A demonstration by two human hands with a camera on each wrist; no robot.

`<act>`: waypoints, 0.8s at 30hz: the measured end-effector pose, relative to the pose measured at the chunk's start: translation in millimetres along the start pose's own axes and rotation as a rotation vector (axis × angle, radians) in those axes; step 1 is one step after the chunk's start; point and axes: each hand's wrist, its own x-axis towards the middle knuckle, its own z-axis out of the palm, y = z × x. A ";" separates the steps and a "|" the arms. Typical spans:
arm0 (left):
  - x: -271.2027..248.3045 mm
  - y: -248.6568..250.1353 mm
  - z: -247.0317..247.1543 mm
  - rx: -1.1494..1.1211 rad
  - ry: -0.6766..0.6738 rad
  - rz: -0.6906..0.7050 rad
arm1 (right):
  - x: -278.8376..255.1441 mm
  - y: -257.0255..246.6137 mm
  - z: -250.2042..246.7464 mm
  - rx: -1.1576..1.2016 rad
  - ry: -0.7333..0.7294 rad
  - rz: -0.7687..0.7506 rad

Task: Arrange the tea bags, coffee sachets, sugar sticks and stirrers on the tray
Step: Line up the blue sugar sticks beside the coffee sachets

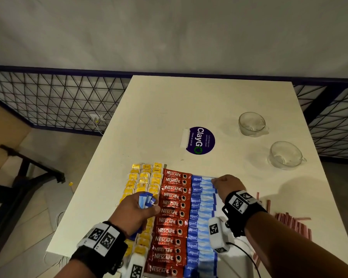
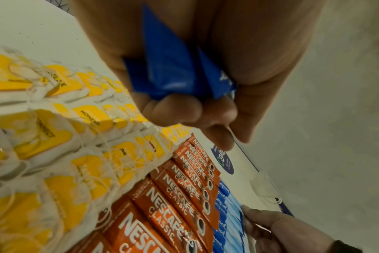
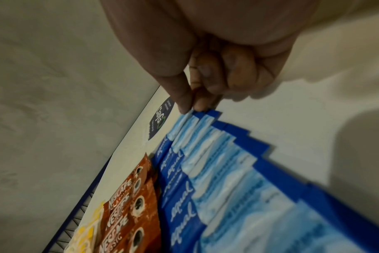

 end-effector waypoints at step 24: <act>17.0 51.1 26.1 0.096 -0.159 0.221 | -97.8 -54.5 0.5 0.195 -0.348 -0.593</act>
